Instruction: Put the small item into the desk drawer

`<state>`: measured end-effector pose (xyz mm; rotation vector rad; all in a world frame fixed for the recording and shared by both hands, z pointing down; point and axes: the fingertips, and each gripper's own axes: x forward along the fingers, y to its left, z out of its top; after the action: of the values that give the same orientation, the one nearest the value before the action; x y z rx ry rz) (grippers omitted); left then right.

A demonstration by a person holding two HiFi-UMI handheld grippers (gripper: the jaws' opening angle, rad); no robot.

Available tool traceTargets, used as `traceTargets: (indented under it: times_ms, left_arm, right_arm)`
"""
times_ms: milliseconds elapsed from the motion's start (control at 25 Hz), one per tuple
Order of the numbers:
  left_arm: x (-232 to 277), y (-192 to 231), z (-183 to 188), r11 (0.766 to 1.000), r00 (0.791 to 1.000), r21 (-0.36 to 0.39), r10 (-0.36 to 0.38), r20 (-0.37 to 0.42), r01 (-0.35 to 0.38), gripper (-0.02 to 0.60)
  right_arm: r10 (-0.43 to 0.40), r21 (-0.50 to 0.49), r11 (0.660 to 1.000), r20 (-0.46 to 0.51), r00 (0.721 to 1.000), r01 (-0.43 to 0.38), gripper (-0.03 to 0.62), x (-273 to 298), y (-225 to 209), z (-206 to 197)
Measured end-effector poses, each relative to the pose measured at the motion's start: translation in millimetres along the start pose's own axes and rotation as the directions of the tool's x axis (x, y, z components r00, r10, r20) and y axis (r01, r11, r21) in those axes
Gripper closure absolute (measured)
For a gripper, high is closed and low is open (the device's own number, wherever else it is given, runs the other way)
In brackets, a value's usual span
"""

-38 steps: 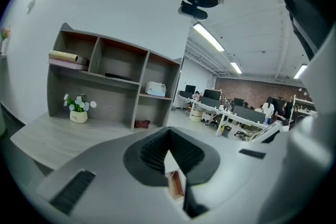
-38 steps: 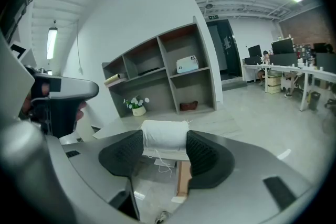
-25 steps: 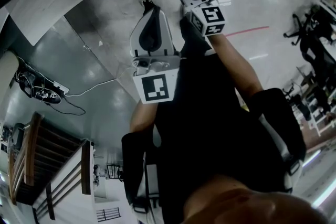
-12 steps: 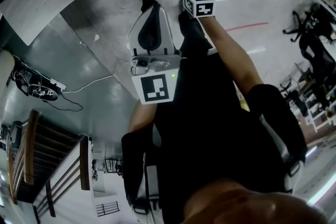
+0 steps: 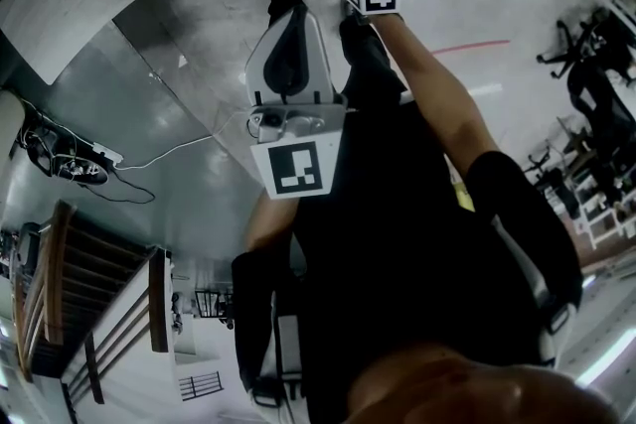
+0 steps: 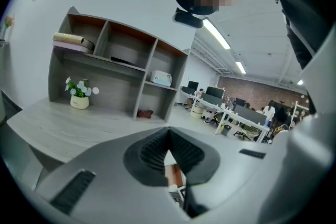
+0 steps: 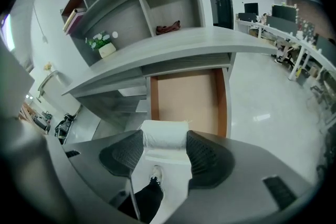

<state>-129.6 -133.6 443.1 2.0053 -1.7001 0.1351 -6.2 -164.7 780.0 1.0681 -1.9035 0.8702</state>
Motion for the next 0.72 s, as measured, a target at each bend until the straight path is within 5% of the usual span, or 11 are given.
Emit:
traceTargets:
  times_ms: [720]
  left_arm:
    - [9.6,17.6,-13.2,0.999,0.999,-0.026,0.017,-0.029,-0.018,0.597]
  right_arm:
    - [-0.047,-0.005,0.999,-0.177,0.983,0.047,0.338,57.2,-5.2,-35.1]
